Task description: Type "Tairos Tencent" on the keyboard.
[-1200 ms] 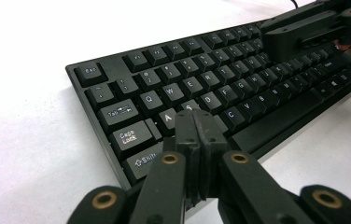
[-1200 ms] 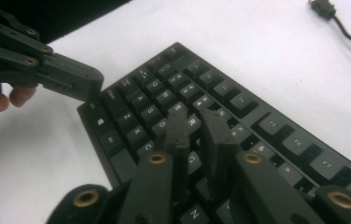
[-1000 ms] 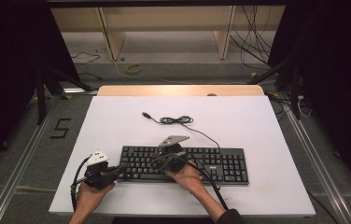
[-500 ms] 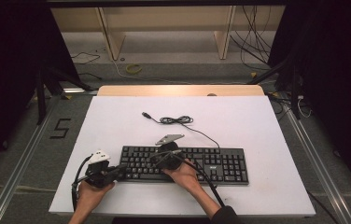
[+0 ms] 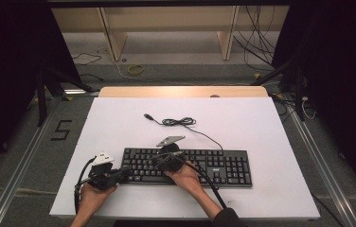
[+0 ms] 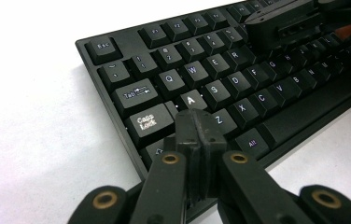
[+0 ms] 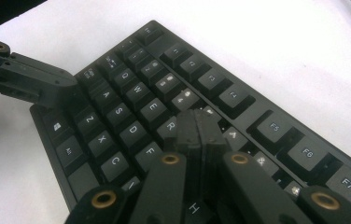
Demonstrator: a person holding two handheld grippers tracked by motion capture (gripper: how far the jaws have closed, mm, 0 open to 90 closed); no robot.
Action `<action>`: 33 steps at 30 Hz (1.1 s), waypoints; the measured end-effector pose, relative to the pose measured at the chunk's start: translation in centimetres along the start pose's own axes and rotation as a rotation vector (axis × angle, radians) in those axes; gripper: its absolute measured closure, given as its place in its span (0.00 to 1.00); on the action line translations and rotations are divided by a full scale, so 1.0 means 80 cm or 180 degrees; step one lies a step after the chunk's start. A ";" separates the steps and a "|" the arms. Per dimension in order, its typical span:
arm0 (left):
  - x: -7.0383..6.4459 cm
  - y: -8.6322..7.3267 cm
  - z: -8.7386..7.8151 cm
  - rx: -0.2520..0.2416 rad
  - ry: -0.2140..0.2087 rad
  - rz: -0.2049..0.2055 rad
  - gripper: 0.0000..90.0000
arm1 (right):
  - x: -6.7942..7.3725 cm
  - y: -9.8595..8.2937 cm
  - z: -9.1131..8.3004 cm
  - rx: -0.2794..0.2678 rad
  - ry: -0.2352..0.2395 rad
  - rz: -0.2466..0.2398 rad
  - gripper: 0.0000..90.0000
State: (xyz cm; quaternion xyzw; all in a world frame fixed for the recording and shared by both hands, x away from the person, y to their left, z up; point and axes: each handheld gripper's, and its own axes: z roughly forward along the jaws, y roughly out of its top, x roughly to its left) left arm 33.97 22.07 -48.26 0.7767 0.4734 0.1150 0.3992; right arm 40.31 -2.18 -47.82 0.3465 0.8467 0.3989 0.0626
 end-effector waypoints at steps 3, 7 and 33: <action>0.000 0.000 0.000 0.0007 0.0001 -0.0002 0.99 | 0.000 0.000 0.000 -0.0001 0.0003 0.0009 1.00; 0.002 -0.001 0.003 0.0042 -0.0009 -0.0007 0.99 | 0.000 -0.001 0.001 0.0009 -0.0006 -0.0002 1.00; 0.000 0.005 -0.009 -0.0203 -0.0156 -0.0004 0.92 | 0.000 -0.001 -0.016 -0.0130 0.0118 0.0089 0.97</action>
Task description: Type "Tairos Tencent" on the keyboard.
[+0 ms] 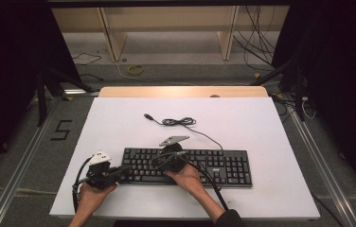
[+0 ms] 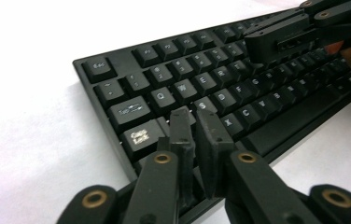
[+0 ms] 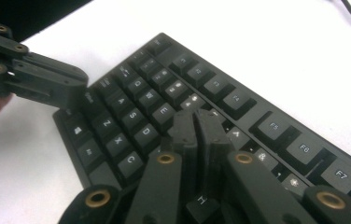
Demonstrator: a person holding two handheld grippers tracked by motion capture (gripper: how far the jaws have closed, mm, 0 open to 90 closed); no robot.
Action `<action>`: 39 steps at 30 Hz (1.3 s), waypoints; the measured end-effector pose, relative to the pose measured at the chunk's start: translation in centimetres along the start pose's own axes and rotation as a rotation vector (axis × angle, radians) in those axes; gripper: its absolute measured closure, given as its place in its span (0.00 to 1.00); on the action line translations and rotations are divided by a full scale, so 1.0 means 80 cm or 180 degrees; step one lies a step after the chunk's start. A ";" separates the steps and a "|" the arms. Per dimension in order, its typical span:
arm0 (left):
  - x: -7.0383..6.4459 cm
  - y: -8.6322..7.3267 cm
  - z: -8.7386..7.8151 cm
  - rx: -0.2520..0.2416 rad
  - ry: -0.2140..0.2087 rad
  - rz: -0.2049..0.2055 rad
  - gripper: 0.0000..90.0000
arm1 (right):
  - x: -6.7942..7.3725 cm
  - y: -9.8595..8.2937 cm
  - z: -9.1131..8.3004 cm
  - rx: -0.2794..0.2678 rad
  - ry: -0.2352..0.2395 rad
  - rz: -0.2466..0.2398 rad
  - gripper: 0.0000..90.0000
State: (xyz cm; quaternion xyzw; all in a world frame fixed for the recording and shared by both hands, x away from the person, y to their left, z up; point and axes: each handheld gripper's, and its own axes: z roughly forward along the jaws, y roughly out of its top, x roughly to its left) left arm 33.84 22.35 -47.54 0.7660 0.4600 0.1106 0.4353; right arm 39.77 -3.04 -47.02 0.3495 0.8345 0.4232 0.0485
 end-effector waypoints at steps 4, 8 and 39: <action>-0.001 0.001 -0.001 -0.0048 -0.0036 -0.0013 0.87 | 0.000 0.000 -0.006 -0.0048 0.0035 0.0003 0.94; -0.001 0.003 -0.001 -0.0096 -0.0060 -0.0041 0.81 | -0.001 -0.001 -0.013 -0.0093 0.0059 0.0020 0.89; -0.001 0.021 0.020 -0.0182 -0.0022 -0.0090 0.68 | -0.015 -0.025 -0.074 -0.0319 0.0100 0.0057 0.37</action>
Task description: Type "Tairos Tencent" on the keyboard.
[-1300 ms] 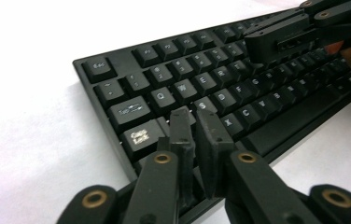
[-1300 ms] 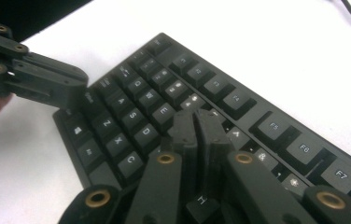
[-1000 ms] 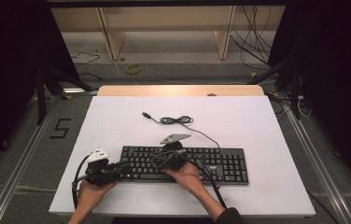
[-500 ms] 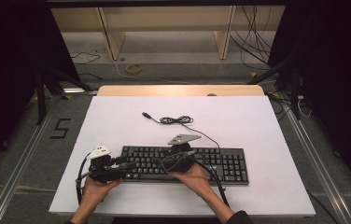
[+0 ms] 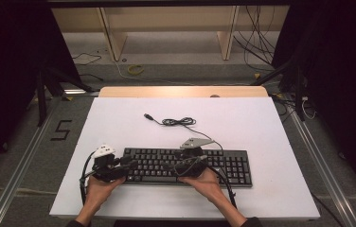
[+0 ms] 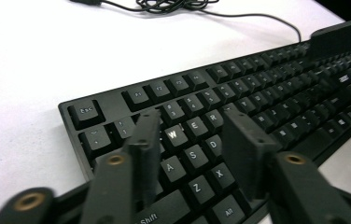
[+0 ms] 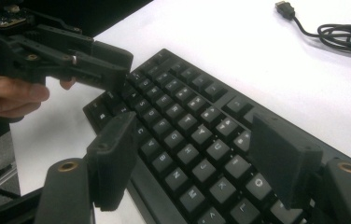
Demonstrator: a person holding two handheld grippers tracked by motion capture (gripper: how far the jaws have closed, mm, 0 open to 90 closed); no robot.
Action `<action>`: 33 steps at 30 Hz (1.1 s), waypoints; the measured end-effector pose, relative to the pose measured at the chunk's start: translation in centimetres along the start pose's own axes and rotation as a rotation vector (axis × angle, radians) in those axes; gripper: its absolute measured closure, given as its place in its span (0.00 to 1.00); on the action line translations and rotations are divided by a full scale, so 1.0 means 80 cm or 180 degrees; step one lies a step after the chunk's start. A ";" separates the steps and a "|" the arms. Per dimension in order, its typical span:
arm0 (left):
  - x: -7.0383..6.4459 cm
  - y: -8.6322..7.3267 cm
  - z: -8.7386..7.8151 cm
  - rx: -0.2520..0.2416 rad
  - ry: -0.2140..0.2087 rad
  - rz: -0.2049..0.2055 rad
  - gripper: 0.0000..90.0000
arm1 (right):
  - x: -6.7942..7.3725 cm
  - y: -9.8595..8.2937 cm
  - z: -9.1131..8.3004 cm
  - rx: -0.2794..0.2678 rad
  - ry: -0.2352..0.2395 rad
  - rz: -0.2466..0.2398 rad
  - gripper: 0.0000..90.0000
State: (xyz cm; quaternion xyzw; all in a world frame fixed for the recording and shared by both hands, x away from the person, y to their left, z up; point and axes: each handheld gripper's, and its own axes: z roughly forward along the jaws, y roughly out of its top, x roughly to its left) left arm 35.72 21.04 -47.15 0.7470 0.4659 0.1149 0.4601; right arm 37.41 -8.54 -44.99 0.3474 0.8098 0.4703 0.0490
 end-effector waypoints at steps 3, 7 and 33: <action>-0.001 0.001 0.003 0.0073 0.0038 0.0054 0.77 | -0.002 -0.002 -0.003 -0.0005 -0.0014 0.0002 0.37; -0.004 0.001 0.007 0.0134 0.0040 0.0123 0.89 | -0.004 -0.002 -0.005 -0.0007 -0.0028 0.0014 0.37; -0.005 -0.004 0.021 0.0450 0.0199 0.0196 0.99 | -0.016 -0.001 -0.002 0.0001 -0.0223 0.0051 0.47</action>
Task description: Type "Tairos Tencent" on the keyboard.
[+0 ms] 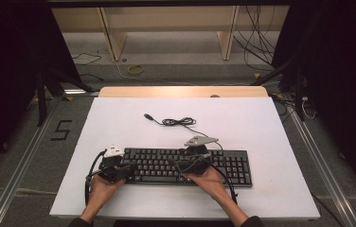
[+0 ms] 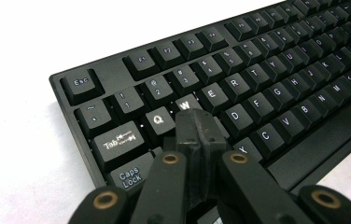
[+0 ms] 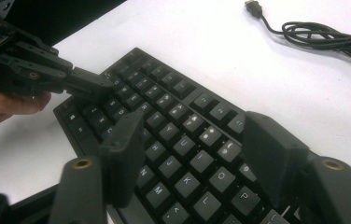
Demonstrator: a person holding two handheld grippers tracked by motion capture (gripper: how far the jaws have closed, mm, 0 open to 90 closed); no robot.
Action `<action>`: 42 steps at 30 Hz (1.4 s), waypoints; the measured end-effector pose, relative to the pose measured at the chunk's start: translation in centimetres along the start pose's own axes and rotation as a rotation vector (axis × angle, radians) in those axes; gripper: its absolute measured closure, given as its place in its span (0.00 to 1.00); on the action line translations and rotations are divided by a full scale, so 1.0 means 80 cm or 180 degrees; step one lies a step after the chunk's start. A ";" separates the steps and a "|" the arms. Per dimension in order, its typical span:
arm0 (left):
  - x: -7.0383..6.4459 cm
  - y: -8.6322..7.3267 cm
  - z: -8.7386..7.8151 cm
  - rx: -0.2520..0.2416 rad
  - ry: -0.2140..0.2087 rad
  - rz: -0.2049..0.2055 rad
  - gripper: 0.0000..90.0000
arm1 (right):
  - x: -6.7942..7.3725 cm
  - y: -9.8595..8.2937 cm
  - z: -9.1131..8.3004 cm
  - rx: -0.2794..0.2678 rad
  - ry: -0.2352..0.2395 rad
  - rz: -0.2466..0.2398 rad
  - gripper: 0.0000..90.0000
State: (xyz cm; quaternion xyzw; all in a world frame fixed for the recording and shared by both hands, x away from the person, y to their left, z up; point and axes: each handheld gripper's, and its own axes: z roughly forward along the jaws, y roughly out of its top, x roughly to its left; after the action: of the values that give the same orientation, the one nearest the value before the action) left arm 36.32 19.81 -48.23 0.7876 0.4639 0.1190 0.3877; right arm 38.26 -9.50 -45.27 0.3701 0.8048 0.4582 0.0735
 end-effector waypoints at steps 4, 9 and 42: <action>0.000 0.000 -0.001 -0.0018 -0.0008 -0.0029 0.99 | -0.001 0.000 0.001 0.0020 -0.0021 -0.0004 0.50; -0.002 0.001 -0.006 -0.0094 -0.0063 -0.0039 0.91 | -0.003 0.000 0.003 0.0041 0.0000 -0.0002 0.49; -0.016 -0.008 -0.034 -0.0564 -0.0320 -0.0098 0.43 | -0.006 -0.006 0.032 0.0297 -0.0061 -0.0074 1.00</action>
State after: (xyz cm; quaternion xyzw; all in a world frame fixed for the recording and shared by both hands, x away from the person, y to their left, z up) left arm 33.73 20.32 -46.62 0.7480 0.4435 0.1140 0.4804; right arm 39.51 -8.22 -47.19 0.3681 0.8288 0.4157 0.0693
